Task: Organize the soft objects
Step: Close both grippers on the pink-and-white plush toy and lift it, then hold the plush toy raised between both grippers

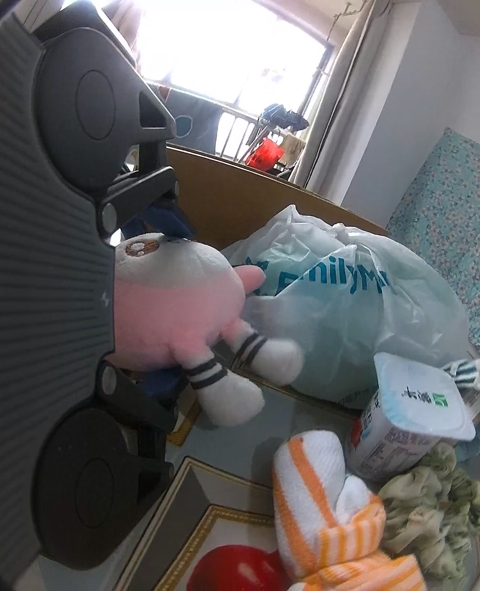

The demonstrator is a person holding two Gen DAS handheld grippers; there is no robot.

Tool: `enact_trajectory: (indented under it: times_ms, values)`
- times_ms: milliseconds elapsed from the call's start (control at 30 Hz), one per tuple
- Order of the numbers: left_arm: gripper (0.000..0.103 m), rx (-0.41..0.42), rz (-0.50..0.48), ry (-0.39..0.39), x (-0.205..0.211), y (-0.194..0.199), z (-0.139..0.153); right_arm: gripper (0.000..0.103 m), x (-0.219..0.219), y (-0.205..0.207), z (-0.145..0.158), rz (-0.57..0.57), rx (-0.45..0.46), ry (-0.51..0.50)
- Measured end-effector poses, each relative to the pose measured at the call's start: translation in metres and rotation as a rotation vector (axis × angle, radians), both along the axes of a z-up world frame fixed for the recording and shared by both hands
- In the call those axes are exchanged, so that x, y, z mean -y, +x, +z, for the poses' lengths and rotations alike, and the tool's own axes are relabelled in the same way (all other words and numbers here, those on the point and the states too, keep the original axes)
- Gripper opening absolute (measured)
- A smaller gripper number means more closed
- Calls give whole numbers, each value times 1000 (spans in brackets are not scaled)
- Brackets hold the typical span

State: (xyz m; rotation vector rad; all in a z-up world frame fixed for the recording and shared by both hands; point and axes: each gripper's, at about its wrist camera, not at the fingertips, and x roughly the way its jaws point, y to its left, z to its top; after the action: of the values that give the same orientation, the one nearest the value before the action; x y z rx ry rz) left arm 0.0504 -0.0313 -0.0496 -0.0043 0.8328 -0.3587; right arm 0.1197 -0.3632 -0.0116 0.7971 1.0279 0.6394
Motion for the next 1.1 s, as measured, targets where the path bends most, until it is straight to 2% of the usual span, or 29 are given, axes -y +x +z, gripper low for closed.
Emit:
enact_trajectory:
  times_ms: [200, 300, 400, 600, 1100]
  values:
    - [92, -5, -12, -6, 2, 6, -1, 75, 17, -1, 8, -30, 24, -1]
    - [92, -10, -22, -9, 5, 8, -2, 67, 25, -7, 11, -48, 33, 4]
    - [92, -24, -28, -20, 6, 13, -5, 66, 29, -8, 5, -58, 29, 26]
    - [92, -30, -23, -47, 5, 17, -7, 64, 30, -8, 2, -67, 26, 51]
    - [92, -27, -16, -37, 7, 14, -4, 65, 35, -13, 0, -72, 13, 72]
